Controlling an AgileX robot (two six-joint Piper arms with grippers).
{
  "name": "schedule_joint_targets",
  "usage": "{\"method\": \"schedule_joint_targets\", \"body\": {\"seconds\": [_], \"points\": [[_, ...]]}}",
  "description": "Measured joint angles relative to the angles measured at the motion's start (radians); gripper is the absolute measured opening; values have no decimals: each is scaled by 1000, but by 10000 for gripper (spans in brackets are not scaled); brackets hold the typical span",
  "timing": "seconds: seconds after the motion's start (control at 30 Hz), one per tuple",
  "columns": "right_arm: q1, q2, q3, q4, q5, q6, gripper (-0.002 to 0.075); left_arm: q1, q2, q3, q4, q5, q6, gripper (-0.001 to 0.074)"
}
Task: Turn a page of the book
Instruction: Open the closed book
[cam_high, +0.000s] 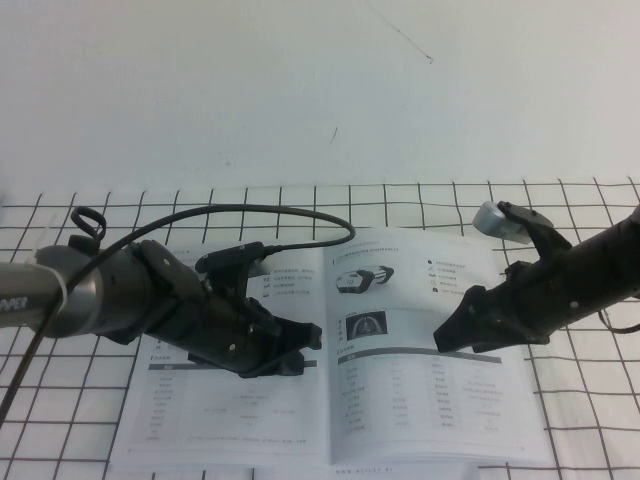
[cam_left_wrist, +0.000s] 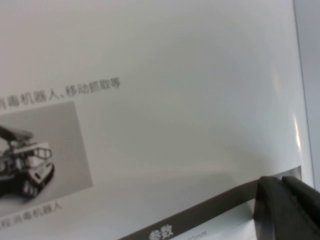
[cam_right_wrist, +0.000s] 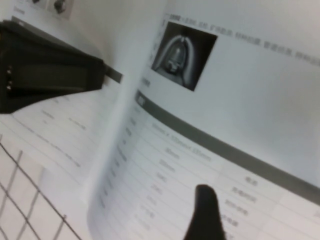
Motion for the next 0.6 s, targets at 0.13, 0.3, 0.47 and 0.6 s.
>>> {"method": "schedule_joint_targets", "body": {"seconds": [0.13, 0.3, 0.47, 0.6], "points": [[0, -30, 0, -172, -45, 96, 491, 0, 0, 0, 0, 0, 0, -3], [0, -33, 0, -338, -55, 224, 483, 0, 0, 0, 0, 0, 0, -3], [0, -33, 0, -380, -74, 262, 482, 0, 6, 0, -2, -1, 0, -3], [0, -33, 0, -402, -81, 266, 482, 0, 14, -2, -15, -1, 0, -3]]}}
